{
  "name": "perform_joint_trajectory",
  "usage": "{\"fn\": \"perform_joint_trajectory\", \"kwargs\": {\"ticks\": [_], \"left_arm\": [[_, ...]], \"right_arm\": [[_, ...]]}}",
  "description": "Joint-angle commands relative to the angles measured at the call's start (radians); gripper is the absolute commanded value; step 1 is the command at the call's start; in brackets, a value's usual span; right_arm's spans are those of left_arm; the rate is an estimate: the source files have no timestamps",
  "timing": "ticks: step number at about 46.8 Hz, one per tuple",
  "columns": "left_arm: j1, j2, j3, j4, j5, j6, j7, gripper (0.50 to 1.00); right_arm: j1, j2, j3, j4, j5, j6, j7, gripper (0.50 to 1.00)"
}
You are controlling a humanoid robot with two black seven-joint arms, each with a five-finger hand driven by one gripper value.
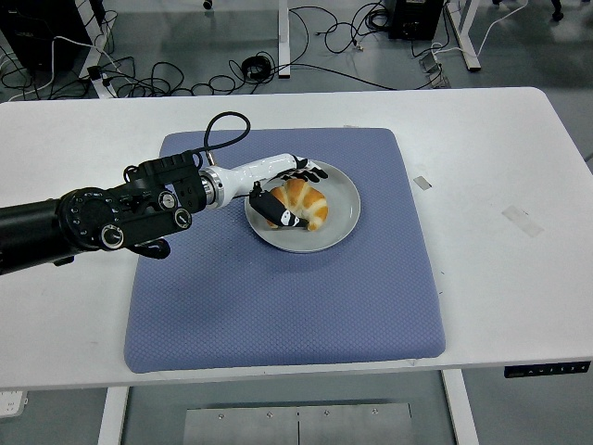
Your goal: Place the bread on the table
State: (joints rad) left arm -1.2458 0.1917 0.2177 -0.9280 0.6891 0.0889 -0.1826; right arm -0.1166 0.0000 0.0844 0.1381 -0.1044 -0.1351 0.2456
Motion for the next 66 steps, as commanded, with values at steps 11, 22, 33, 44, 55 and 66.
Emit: {"fn": "perform_joint_trajectory", "kwargs": {"ticks": [11,22,33,44,55,66], "left_arm": [[0.0,0.0,0.002,0.0,0.001,0.0,0.0,0.804],[0.002,0.002,0.002,0.0,0.001,0.0,0.0,0.802],[0.003,0.002,0.002,0.0,0.001,-0.002,-0.003,0.768],[0.003,0.005,0.002,0.0,0.001,-0.002,-0.015,0.757],[0.003,0.011,0.003,0.0,0.001,-0.003,-0.038,0.725],[0.002,0.014,0.003,0.0,0.001,-0.005,-0.04,0.687]], "right_arm": [[0.0,0.0,0.0,0.0,0.0,0.0,0.0,1.0],[0.0,0.0,0.0,0.0,0.0,0.0,0.0,1.0],[0.0,0.0,0.0,0.0,0.0,0.0,0.0,1.0],[0.0,0.0,0.0,0.0,0.0,0.0,0.0,1.0],[0.0,0.0,0.0,0.0,0.0,0.0,0.0,1.0],[0.0,0.0,0.0,0.0,0.0,0.0,0.0,1.0]]}}
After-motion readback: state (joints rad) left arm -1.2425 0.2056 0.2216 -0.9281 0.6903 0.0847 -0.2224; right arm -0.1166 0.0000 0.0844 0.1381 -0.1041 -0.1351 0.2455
